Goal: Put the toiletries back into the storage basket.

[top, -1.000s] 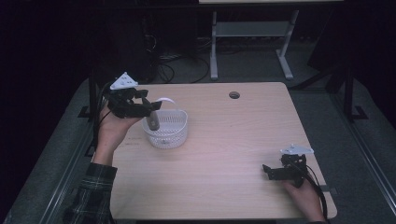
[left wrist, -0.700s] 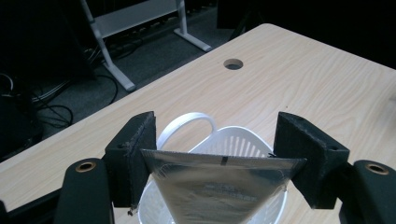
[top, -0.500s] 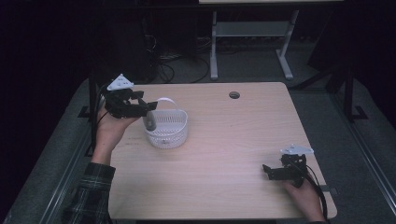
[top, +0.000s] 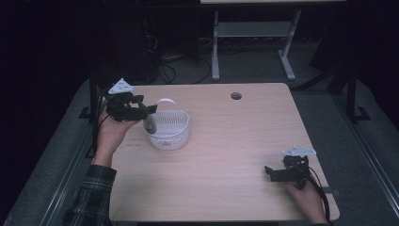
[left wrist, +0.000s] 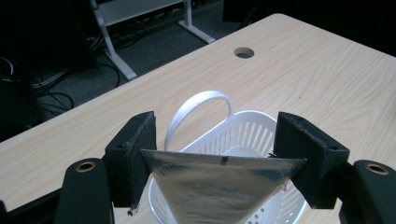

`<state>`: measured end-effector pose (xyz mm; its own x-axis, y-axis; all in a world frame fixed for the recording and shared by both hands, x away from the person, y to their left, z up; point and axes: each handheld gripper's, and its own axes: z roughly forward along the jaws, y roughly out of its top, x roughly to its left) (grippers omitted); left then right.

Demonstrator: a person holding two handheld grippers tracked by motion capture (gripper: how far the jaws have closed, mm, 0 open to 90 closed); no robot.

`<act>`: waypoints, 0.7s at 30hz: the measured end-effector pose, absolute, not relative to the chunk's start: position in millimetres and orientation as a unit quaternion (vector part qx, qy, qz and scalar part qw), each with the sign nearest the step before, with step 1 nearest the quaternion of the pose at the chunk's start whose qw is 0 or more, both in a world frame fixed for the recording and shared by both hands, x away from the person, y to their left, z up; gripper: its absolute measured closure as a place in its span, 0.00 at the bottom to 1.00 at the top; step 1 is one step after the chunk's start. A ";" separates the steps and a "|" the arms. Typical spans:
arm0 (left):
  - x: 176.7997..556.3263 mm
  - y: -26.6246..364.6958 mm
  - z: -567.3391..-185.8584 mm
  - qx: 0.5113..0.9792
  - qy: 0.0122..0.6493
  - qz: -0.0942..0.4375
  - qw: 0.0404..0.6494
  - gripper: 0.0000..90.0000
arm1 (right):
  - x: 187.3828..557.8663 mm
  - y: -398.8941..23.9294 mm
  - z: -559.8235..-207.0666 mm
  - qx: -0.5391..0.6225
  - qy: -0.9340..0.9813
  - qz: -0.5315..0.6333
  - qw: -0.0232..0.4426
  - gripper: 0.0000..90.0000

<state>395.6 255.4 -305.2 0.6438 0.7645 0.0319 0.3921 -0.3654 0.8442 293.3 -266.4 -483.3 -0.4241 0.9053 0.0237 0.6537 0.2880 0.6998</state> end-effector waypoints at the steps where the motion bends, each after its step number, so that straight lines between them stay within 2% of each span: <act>1: 396.4 255.6 -307.5 0.797 0.365 0.215 0.431 0.33 | 293.3 -266.3 -483.3 0.501 0.779 0.324 0.193 0.00; 21: 400.5 251.0 -326.9 0.804 0.369 0.207 0.418 0.33 | 293.3 -266.3 -483.3 0.501 0.779 0.324 0.193 0.00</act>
<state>400.5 251.0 -326.9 0.6425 0.7659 0.0255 0.4197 -0.3795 0.8245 293.3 -266.3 -483.3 -0.4234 0.9056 0.0250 0.6560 0.2875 0.6979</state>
